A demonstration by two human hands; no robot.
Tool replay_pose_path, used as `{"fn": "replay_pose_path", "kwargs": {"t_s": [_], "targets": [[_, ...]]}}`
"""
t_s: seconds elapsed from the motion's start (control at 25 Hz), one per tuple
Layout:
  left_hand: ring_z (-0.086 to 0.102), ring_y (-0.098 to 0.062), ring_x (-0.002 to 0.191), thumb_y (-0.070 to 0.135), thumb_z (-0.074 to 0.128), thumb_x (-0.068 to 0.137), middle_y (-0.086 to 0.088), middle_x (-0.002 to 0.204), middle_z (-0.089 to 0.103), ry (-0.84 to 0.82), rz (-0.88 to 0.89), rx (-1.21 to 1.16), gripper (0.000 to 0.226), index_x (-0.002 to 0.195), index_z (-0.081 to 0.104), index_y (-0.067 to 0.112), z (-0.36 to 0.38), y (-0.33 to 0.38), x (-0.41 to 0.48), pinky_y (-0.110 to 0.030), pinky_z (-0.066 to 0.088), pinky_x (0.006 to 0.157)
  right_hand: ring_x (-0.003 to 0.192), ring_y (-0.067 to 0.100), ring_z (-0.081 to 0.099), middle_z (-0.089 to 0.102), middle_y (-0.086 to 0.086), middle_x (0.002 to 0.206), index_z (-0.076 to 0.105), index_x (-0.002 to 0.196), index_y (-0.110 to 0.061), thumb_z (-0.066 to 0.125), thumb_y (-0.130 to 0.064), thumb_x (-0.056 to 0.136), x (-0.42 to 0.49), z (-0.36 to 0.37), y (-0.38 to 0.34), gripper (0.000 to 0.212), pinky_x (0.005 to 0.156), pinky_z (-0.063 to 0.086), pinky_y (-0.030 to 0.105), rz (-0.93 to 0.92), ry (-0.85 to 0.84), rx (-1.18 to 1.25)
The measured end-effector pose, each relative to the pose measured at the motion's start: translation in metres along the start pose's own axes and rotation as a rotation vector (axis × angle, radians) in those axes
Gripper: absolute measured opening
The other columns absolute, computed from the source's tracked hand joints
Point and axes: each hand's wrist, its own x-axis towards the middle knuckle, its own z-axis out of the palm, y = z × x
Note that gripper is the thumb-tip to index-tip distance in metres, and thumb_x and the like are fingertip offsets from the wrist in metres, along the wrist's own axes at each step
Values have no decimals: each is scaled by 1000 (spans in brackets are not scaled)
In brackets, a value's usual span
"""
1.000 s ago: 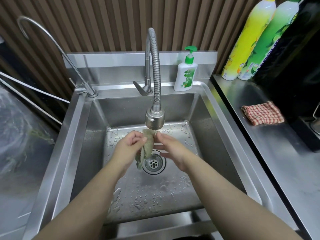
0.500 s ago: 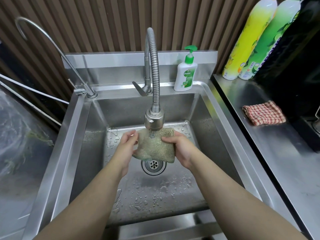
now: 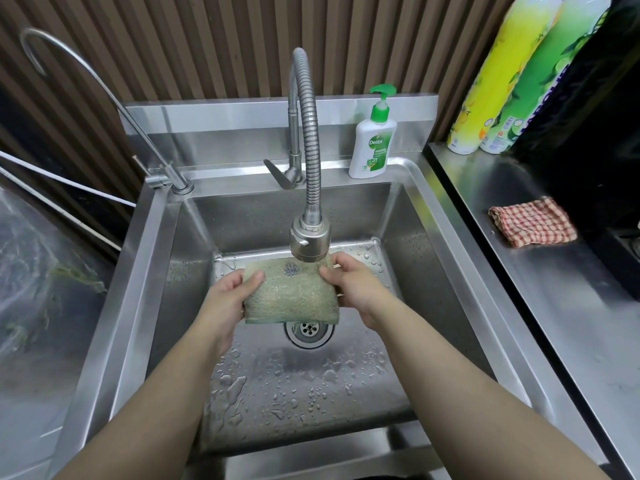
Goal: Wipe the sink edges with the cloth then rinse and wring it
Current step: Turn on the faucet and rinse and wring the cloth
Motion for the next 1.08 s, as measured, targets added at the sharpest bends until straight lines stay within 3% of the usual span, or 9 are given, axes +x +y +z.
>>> {"fn": "replay_pose_path", "kwargs": {"t_s": [0.16,0.28,0.4,0.48,0.56,0.72,0.8,0.96,1.08], "targets": [[61,-16,73,18,62,86,-2,84,68,-65,-16,32,11,91,63,8,32,3,9,-28,48,66,71,20,52,57,5,75,56,90,-14,56,-14,92,-6,-33,-1,2,63,40,31,-49,109,-52],[62,-14,69,12,65,84,1,80,68,-102,-103,142,4,87,62,13,42,2,18,-26,50,66,67,20,51,56,3,71,56,81,-16,59,-13,90,-12,-46,-1,11,56,37,25,-99,135,-86],[55,-17,77,14,64,84,-1,85,61,-31,-83,385,8,87,61,20,38,8,32,-27,42,69,64,15,49,54,-2,71,55,76,-21,62,-17,89,-12,-36,2,16,53,39,21,-131,142,-476],[51,-15,77,17,63,84,3,83,60,15,22,398,9,80,61,25,38,24,42,-25,37,66,69,17,48,53,-3,72,51,72,-25,63,-21,88,-8,-28,10,20,61,39,27,-150,143,-762],[48,-13,73,17,62,84,3,79,59,-12,64,392,4,81,63,20,44,38,49,-24,34,63,75,18,49,54,-2,78,51,76,-24,63,-20,87,-6,-26,14,17,66,37,28,-163,181,-878],[47,-16,70,8,64,80,-5,78,59,-65,77,438,9,89,64,6,50,38,52,-28,37,64,79,19,48,55,-2,84,52,77,-22,63,-17,85,-5,-30,13,15,72,38,31,-185,227,-855],[55,-18,81,9,63,82,-5,92,64,-14,89,314,22,103,61,16,49,45,60,-32,42,74,77,18,48,54,-4,80,52,73,-24,65,-18,83,-2,-33,13,18,77,41,34,-179,245,-838],[50,-15,104,15,58,87,7,114,49,123,142,154,49,131,41,25,59,76,88,-35,40,95,74,17,47,50,-7,73,48,64,-31,69,-16,80,-2,-35,14,30,76,44,36,-203,271,-749],[47,-13,105,15,55,84,6,115,49,72,136,36,32,111,48,30,68,97,104,-31,32,95,74,16,48,49,-11,71,47,60,-34,69,-18,80,-3,-34,15,34,76,45,36,-212,282,-741]]}}
